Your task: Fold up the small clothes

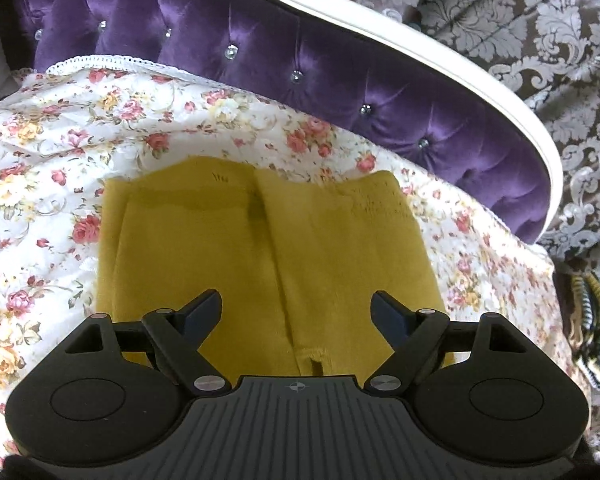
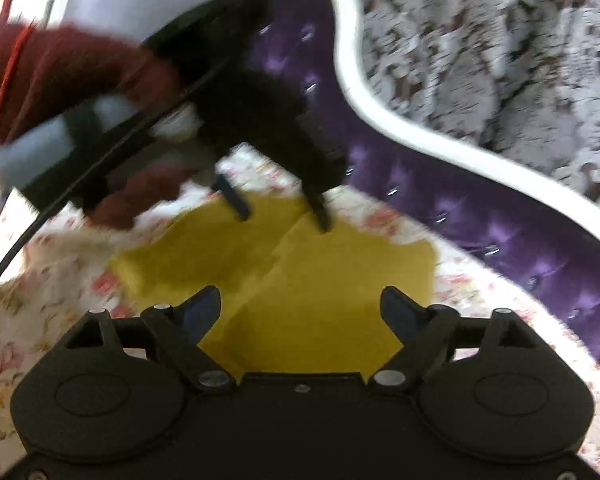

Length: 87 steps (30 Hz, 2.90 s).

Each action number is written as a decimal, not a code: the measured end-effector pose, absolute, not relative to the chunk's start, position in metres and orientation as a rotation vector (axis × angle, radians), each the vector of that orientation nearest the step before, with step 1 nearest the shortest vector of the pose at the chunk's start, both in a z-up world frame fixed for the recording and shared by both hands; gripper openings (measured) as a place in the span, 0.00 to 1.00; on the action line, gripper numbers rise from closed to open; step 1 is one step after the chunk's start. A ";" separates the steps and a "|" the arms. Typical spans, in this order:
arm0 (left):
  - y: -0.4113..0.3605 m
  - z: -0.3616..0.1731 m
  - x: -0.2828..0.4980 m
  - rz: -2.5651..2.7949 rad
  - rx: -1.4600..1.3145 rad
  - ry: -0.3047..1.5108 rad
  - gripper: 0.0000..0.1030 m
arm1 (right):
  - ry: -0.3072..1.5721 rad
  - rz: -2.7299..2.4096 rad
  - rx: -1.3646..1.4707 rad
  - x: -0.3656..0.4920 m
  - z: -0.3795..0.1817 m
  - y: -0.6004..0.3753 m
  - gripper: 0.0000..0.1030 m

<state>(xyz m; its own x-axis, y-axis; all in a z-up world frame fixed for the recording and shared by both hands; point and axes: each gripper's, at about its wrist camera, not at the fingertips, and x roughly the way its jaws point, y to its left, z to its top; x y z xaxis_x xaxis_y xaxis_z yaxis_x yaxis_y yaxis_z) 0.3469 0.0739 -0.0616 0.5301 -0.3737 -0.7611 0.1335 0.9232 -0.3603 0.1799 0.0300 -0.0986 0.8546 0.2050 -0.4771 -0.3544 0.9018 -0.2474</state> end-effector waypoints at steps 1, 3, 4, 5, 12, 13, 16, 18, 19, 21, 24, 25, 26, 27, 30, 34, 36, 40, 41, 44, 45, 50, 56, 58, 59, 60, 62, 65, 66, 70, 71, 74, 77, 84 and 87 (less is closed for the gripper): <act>0.074 -0.061 0.346 -0.308 -0.267 0.967 0.79 | 0.471 0.309 -0.339 0.182 -0.101 0.034 0.74; 0.073 -0.059 0.346 -0.306 -0.255 0.964 0.79 | 0.484 0.303 -0.365 0.186 -0.107 0.042 0.70; 0.073 -0.058 0.346 -0.304 -0.250 0.962 0.80 | 0.489 0.298 -0.382 0.187 -0.109 0.044 0.66; 0.073 -0.057 0.346 -0.302 -0.244 0.961 0.80 | 0.494 0.290 -0.392 0.189 -0.111 0.046 0.63; 0.074 -0.059 0.348 -0.296 -0.238 0.973 0.81 | 0.543 0.313 -0.407 0.188 -0.121 0.045 0.52; 0.073 -0.060 0.349 -0.295 -0.239 0.977 0.81 | 0.541 0.321 -0.421 0.187 -0.121 0.047 0.52; 0.070 -0.062 0.351 -0.302 -0.241 0.987 0.81 | 0.563 0.314 -0.462 0.189 -0.126 0.054 0.38; 0.068 -0.061 0.351 -0.317 -0.245 0.991 0.82 | 0.592 0.315 -0.427 0.196 -0.126 0.046 0.16; 0.068 -0.061 0.351 -0.324 -0.248 0.993 0.82 | 0.593 0.306 -0.385 0.198 -0.123 0.039 0.15; 0.067 -0.059 0.353 -0.333 -0.255 0.989 0.82 | 0.584 0.290 -0.282 0.199 -0.113 0.020 0.14; 0.065 -0.058 0.359 -0.333 -0.278 0.982 0.83 | 0.540 0.240 -0.175 0.196 -0.099 -0.005 0.14; 0.063 -0.059 0.362 -0.338 -0.291 0.988 0.84 | 0.533 0.232 -0.140 0.196 -0.094 -0.013 0.14; 0.061 -0.060 0.365 -0.347 -0.305 0.997 0.84 | 0.533 0.231 -0.113 0.196 -0.092 -0.019 0.13; 0.058 -0.063 0.367 -0.353 -0.319 1.009 0.84 | 0.535 0.231 -0.094 0.197 -0.090 -0.024 0.13; 0.048 -0.072 0.374 -0.373 -0.336 1.043 0.88 | 0.539 0.237 -0.062 0.197 -0.091 -0.033 0.13; 0.038 -0.083 0.385 -0.389 -0.405 1.062 0.93 | 0.551 0.255 -0.039 0.198 -0.095 -0.034 0.13; 0.034 -0.086 0.392 -0.392 -0.442 1.046 0.91 | 0.552 0.259 -0.033 0.195 -0.098 -0.036 0.13; 0.019 -0.081 0.404 -0.364 -0.369 1.022 0.43 | 0.556 0.262 -0.020 0.193 -0.101 -0.038 0.13; 0.016 -0.080 0.407 -0.350 -0.337 1.026 0.38 | 0.556 0.260 -0.019 0.192 -0.102 -0.039 0.13; 0.010 -0.078 0.409 -0.359 -0.287 1.004 0.11 | 0.560 0.258 -0.020 0.192 -0.101 -0.040 0.13; 0.009 -0.076 0.408 -0.367 -0.281 0.990 0.11 | 0.560 0.256 -0.021 0.191 -0.100 -0.040 0.13; 0.007 -0.047 0.402 -0.409 -0.175 0.949 0.11 | 0.535 0.261 -0.020 0.185 -0.084 -0.033 0.13; 0.036 -0.005 0.391 -0.436 -0.076 0.887 0.11 | 0.491 0.331 0.002 0.181 -0.060 -0.007 0.13; 0.051 0.001 0.388 -0.431 -0.048 0.883 0.11 | 0.495 0.370 0.007 0.184 -0.059 0.007 0.13; 0.060 0.001 0.387 -0.425 -0.040 0.884 0.11 | 0.498 0.386 0.005 0.186 -0.060 0.014 0.13; 0.067 0.000 0.387 -0.419 -0.031 0.887 0.11 | 0.503 0.401 0.001 0.189 -0.062 0.020 0.13; 0.085 -0.008 0.386 -0.397 -0.016 0.901 0.11 | 0.523 0.436 -0.008 0.195 -0.070 0.035 0.13; 0.108 -0.027 0.387 -0.370 -0.040 0.930 0.11 | 0.559 0.470 -0.034 0.203 -0.086 0.051 0.13; 0.114 -0.034 0.388 -0.362 -0.046 0.941 0.11 | 0.574 0.478 -0.044 0.207 -0.092 0.056 0.13; 0.131 -0.061 0.392 -0.339 -0.075 0.966 0.11 | 0.626 0.493 -0.087 0.217 -0.113 0.068 0.13; 0.133 -0.066 0.393 -0.336 -0.095 0.968 0.11 | 0.634 0.491 -0.099 0.218 -0.117 0.070 0.13; 0.139 -0.073 0.393 -0.328 -0.128 0.963 0.14 | 0.648 0.485 -0.126 0.216 -0.123 0.068 0.14; 0.139 -0.073 0.392 -0.311 -0.114 0.948 0.20 | 0.650 0.487 -0.126 0.216 -0.122 0.065 0.19; 0.135 -0.077 0.392 -0.271 -0.084 0.929 0.31 | 0.646 0.496 -0.132 0.213 -0.121 0.063 0.25; 0.136 -0.077 0.394 -0.238 -0.063 0.911 0.44 | 0.647 0.511 -0.120 0.211 -0.122 0.060 0.25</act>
